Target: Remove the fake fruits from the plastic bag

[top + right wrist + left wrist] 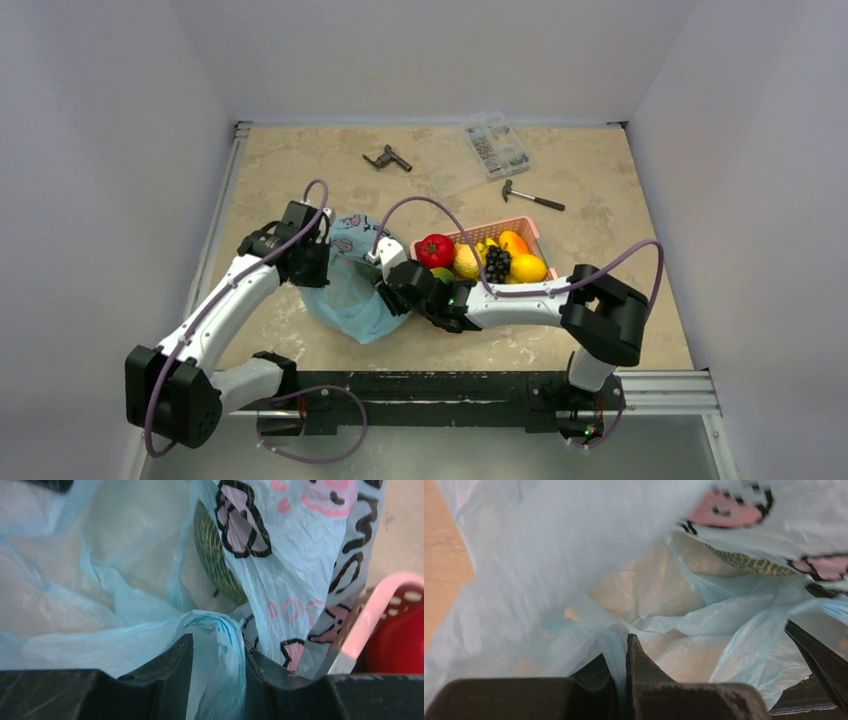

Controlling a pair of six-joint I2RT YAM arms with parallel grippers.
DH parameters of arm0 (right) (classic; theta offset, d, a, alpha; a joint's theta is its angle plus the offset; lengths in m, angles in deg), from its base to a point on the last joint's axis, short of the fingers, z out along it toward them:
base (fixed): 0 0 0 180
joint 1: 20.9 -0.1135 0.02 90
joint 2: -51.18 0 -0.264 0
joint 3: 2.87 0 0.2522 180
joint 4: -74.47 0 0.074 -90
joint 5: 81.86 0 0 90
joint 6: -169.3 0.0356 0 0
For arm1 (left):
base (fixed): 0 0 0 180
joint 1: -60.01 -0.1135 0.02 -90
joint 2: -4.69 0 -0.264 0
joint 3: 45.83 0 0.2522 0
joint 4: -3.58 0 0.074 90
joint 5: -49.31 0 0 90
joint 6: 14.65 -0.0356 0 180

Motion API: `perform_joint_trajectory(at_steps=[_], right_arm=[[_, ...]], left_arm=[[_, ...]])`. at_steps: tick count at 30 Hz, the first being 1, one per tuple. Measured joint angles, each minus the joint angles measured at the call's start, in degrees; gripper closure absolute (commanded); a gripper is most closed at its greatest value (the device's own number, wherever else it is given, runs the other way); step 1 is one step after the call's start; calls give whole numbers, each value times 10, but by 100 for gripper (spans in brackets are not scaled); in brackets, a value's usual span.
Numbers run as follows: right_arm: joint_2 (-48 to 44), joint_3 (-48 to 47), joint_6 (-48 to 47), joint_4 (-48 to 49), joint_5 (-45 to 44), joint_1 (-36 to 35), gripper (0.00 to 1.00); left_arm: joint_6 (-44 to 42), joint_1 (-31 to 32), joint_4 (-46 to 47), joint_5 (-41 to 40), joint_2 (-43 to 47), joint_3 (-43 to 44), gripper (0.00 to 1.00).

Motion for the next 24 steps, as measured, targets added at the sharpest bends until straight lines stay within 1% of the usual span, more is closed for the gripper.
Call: perform_joint_trajectory(at_steps=[4, 6, 8, 12, 16, 19, 24], right_arm=[[-12, 50, 11, 1, -33, -18, 60], [-9, 56, 14, 6, -47, -22, 59], [0, 54, 13, 14, -62, -22, 55], [47, 33, 11, 19, -85, -22, 50], [82, 23, 12, 9, -90, -22, 42], [73, 21, 10, 2, -90, -29, 37], [34, -19, -10, -42, -99, -54, 31]], left_arm=[[10, 0, -8, 8, -58, 9, 100], [13, 0, -13, 8, -77, 11, 100], [15, 0, -16, 7, -79, 12, 100], [17, 0, -19, -6, -52, 13, 100], [18, 0, -18, -26, 19, 12, 100], [17, 0, -12, -33, 64, 12, 100], [17, 0, -11, -35, 63, 12, 100]])
